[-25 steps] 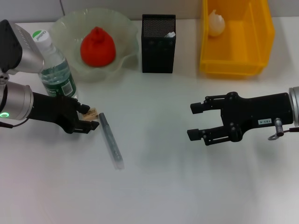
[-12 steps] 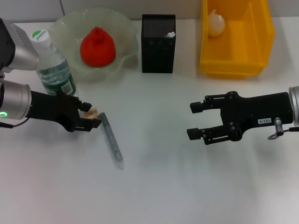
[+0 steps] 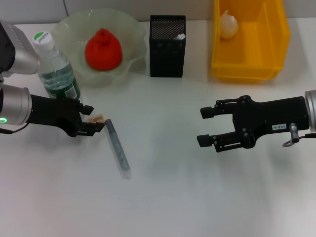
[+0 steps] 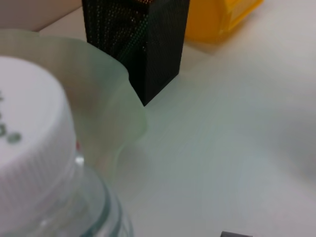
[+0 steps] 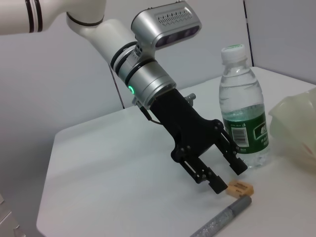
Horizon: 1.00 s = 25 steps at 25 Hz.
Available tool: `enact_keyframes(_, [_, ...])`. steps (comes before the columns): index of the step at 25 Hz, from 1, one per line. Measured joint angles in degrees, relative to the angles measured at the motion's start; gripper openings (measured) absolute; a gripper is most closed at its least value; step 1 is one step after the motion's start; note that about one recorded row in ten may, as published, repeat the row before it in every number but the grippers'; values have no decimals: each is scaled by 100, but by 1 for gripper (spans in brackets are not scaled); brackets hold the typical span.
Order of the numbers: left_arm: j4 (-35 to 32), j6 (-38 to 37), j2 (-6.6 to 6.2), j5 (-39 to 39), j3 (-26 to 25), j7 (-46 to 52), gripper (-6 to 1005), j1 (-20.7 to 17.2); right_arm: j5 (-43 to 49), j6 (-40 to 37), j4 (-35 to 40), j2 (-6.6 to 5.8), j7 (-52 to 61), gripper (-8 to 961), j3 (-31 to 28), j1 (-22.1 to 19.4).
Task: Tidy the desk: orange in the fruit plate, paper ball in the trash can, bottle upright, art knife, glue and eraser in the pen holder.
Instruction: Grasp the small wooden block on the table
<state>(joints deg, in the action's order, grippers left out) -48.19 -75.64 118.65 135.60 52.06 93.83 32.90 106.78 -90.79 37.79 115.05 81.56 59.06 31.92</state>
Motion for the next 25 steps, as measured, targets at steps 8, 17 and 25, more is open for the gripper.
enact_keyframes(8, [45, 114, 3, 0, 56, -3, 574, -4, 0, 0, 0, 0, 0, 775, -7, -2])
enact_keyframes(17, [71, 311, 1, 6, 387, 50, 571, -26, 0, 0, 2, 0, 1, 776, -18, -2])
enact_keyframes(25, [92, 384, 7, 1, 426, 54, 465, -29, 0, 0, 9, 0, 1, 775, -18, -2])
